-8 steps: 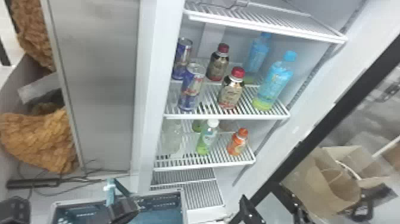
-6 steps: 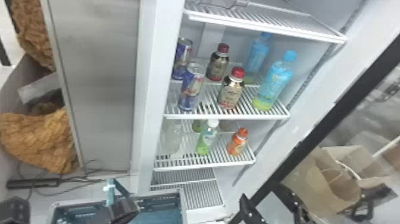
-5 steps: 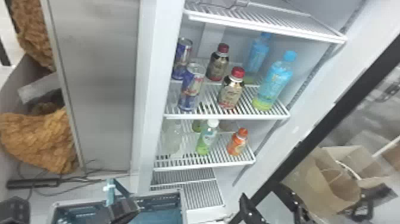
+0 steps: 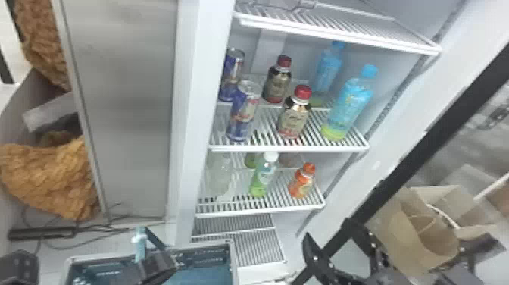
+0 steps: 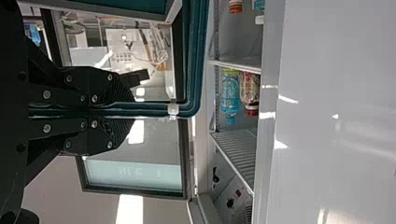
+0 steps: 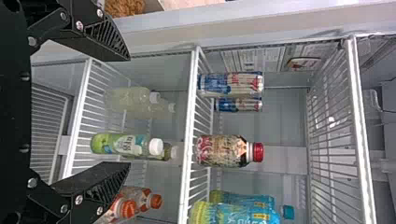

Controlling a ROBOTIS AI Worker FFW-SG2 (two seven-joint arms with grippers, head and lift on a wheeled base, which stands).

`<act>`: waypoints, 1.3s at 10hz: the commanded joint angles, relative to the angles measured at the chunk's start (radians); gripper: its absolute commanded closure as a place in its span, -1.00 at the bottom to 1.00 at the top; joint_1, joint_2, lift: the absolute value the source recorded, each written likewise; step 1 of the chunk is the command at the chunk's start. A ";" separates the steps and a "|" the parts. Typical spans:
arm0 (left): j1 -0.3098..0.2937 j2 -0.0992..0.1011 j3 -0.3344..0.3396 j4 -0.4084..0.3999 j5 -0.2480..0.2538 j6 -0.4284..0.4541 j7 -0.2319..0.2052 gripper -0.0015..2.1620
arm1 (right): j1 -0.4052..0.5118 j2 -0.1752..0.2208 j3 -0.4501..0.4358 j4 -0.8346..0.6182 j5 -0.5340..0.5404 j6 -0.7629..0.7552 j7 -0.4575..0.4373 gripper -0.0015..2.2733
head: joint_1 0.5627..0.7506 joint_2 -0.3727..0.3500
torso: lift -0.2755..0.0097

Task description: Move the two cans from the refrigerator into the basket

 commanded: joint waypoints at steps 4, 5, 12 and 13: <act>0.002 0.000 0.002 0.000 0.001 0.000 0.000 0.10 | -0.160 0.000 0.038 0.046 0.029 0.048 0.000 -0.77 | 0.41 -0.94 | 0.72; 0.002 0.000 0.000 0.000 0.001 0.000 0.000 0.10 | -0.192 0.000 0.047 0.066 0.029 0.048 0.000 -0.77 | 0.41 -0.94 | 0.72; -0.001 0.001 -0.004 0.000 0.001 0.000 0.002 0.10 | -0.400 -0.001 0.151 0.204 0.047 0.043 -0.057 -0.77 | 0.41 -0.92 | 0.72; -0.001 0.003 -0.004 0.000 0.001 0.000 0.002 0.10 | -0.422 -0.001 0.157 0.213 0.047 0.043 -0.064 -0.77 | 0.41 -0.91 | 0.72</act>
